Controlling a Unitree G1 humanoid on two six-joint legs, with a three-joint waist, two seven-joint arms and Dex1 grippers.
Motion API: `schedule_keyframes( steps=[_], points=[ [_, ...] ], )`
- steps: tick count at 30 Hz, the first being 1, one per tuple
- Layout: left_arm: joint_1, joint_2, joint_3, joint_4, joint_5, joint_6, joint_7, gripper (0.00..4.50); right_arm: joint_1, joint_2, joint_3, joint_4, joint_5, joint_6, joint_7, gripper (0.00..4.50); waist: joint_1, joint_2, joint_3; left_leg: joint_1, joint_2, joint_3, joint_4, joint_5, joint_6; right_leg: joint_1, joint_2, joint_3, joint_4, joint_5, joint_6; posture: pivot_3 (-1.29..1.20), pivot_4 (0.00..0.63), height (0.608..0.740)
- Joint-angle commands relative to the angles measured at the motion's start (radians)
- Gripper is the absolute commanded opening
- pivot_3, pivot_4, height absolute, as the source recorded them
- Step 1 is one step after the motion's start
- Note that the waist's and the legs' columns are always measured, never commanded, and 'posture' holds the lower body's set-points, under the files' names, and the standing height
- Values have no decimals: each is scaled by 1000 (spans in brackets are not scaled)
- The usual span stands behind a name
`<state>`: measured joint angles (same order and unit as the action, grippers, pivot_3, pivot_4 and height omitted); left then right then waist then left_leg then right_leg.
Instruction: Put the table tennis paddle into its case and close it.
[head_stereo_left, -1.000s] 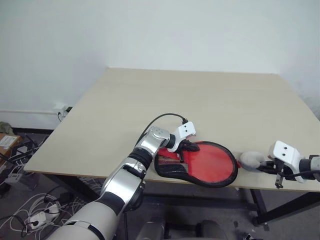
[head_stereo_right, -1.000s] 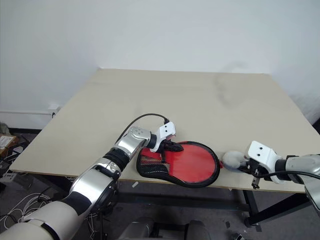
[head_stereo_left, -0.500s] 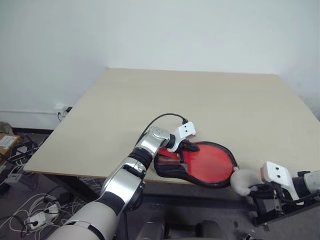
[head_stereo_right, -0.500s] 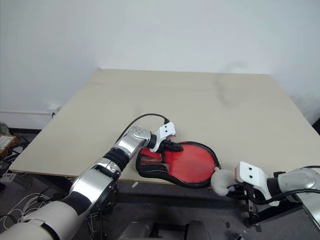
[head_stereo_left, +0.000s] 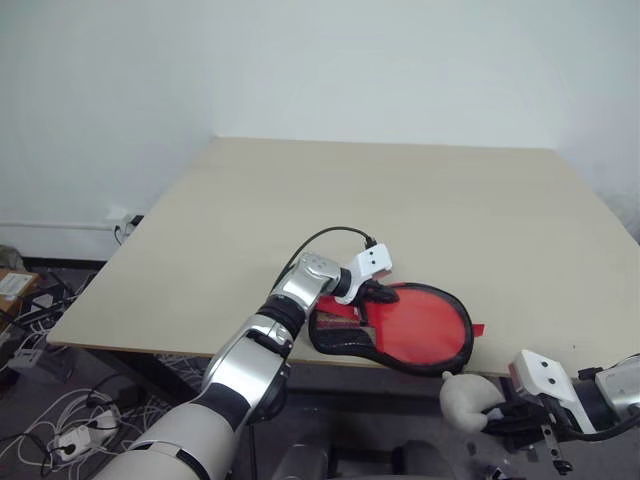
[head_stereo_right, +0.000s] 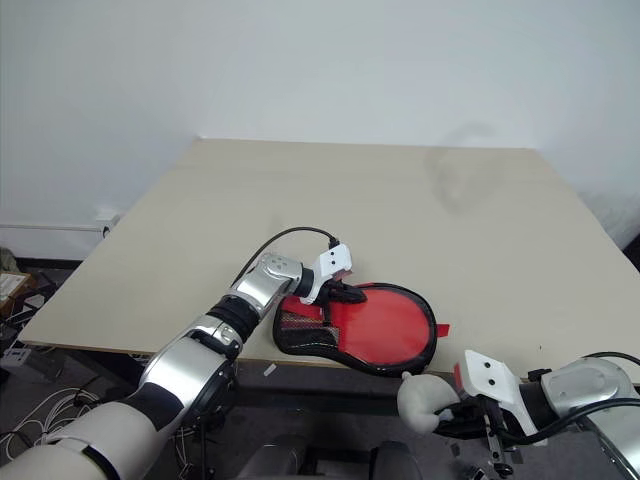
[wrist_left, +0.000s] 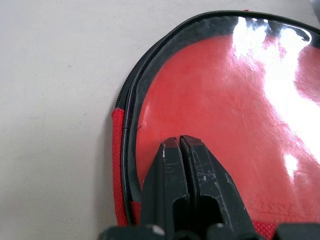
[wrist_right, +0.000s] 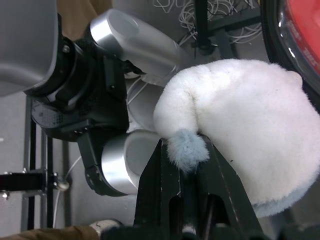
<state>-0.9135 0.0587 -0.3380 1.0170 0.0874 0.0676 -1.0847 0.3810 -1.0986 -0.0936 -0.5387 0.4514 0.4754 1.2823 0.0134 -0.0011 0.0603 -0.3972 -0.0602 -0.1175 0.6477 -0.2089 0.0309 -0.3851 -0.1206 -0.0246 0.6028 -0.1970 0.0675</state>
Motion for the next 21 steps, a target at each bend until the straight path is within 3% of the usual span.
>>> schedule_keyframes(
  steps=[1, 14, 21],
  points=[
    [45, 19, -55, 85, 80, 40, 14, 0, 7, 18, 23, -31, 46, 13, 17, 24, 0, 0, 0, 0, 0, 0, 0, 0, 0, 0, 0, 0, 0, 0, 0, 0, 0, 740],
    [53, 11, -67, 80, 88, 42, -5, 0, -86, 164, 74, -30, 127, 92, -83, 24, 0, -3, -2, 0, 1, -1, 0, -1, 1, 3, -1, 0, 0, 0, 0, 0, 0, 740],
    [43, -1, -70, 84, 97, 42, -18, 0, -191, 237, 167, -37, 111, 132, -159, 24, 0, -3, -4, 1, 1, -2, 0, -2, 1, 3, -1, 0, -1, 0, 0, 0, 0, 740]
  ],
)
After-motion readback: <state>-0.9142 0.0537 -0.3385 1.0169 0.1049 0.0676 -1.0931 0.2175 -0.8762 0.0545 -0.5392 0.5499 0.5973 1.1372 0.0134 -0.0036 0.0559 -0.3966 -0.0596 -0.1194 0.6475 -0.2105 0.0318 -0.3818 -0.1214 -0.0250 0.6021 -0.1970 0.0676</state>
